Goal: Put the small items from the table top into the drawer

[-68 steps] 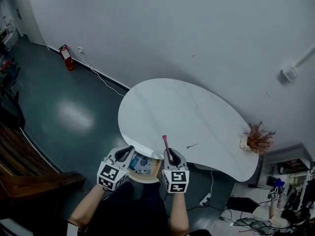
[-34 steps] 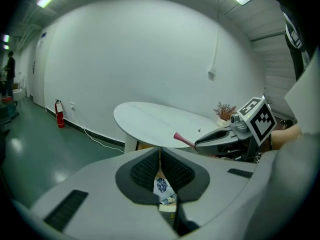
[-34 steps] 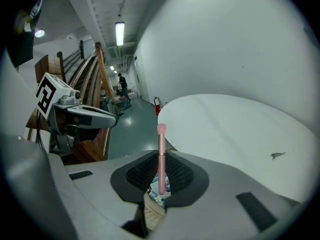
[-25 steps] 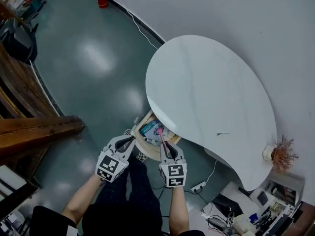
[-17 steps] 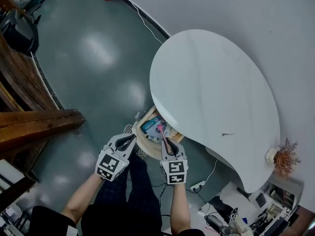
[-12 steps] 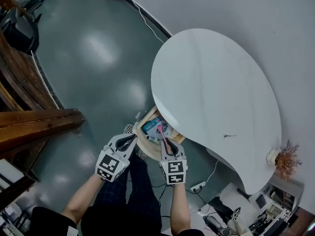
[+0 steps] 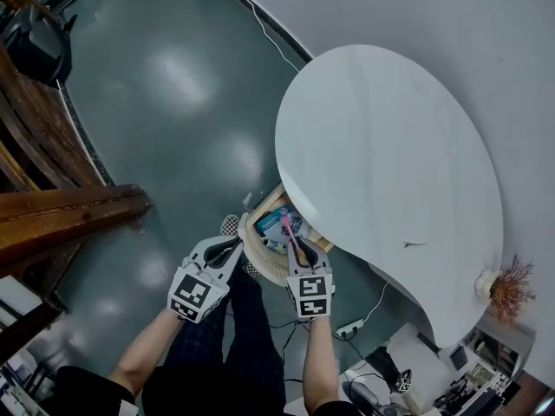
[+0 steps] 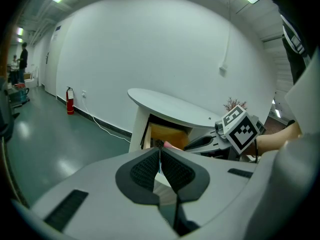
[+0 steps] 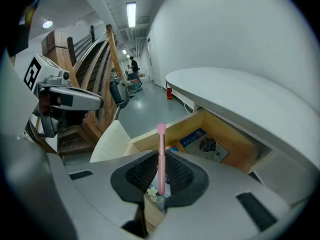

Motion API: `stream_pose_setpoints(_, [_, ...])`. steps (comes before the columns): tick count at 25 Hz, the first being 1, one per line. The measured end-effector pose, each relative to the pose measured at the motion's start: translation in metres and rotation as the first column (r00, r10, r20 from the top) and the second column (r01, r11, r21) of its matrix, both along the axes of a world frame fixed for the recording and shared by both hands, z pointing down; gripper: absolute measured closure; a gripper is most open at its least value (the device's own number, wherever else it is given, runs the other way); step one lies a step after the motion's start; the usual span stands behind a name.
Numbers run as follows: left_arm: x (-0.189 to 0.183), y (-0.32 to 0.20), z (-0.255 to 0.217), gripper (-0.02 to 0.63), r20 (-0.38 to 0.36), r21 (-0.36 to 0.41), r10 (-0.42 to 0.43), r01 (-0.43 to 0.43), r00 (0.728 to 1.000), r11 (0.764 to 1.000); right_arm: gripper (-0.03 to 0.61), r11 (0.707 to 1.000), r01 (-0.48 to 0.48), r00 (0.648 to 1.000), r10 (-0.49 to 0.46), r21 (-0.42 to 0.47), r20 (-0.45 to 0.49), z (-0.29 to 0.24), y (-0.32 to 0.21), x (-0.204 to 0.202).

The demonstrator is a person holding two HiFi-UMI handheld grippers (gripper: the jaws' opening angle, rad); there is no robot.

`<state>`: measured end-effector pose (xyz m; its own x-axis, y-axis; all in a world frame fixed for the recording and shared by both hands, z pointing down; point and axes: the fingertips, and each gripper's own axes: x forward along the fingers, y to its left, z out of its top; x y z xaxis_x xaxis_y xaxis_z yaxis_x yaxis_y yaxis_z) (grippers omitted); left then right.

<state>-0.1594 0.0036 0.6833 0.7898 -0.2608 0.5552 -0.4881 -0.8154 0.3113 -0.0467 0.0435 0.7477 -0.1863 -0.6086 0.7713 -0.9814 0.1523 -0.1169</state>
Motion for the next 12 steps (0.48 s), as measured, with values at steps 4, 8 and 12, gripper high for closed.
stream_pose_setpoints(4, [-0.002, -0.001, 0.002, 0.588, -0.004, -0.001, 0.000, 0.000, 1.000, 1.000, 0.514, 0.999, 0.025, 1.000, -0.025, -0.021, -0.007, 0.012, -0.003, -0.001])
stream_pose_setpoints(8, [-0.006, -0.003, 0.005, 0.588, -0.008, -0.010, -0.013, 0.012, 1.000, 1.000, 0.514, 0.999, 0.017, 0.999, -0.016, -0.047, 0.034, 0.018, -0.003, -0.001])
stream_pose_setpoints(12, [-0.008, -0.002, 0.009, 0.588, -0.009, -0.017, -0.018, 0.018, 1.000, 1.000, 0.514, 0.998, 0.016, 1.000, -0.014, -0.057, 0.028, 0.020, -0.002, -0.002])
